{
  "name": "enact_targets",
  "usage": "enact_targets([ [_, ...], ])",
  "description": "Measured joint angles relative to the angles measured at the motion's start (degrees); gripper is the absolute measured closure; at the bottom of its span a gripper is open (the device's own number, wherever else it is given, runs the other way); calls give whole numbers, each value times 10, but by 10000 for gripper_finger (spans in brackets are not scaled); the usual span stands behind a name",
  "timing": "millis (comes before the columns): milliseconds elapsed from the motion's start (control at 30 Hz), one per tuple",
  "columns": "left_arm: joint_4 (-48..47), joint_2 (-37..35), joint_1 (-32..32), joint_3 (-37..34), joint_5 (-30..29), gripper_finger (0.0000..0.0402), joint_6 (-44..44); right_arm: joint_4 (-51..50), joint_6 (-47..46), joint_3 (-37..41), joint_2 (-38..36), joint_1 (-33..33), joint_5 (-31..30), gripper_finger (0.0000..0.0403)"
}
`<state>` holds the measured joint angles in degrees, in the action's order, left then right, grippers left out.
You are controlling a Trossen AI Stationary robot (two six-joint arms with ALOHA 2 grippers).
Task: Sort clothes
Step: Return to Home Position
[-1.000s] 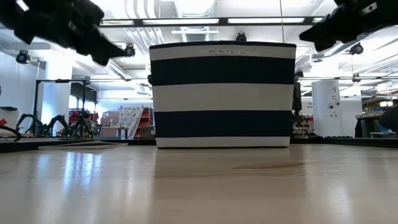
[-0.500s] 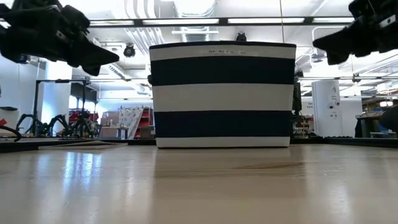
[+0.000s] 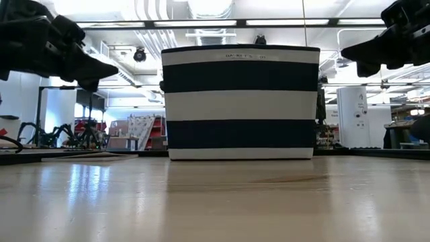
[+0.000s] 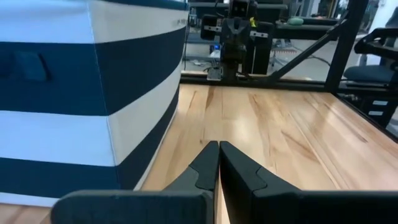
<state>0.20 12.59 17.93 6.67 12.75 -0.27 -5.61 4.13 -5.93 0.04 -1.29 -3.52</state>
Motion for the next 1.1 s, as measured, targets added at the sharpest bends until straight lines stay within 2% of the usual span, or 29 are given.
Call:
enact_targets([
  [533,20,-121,0,-59,-30,402,-20,-16,-9,3,1,0,-12,401],
  [733,57,-126,0,-61,-34,402,-17,-17,-13,7,1,1,-12,401],
  [1100,56,-123,-6,-61,-33,402,-18,-9,-24,23,1,2,-16,400],
])
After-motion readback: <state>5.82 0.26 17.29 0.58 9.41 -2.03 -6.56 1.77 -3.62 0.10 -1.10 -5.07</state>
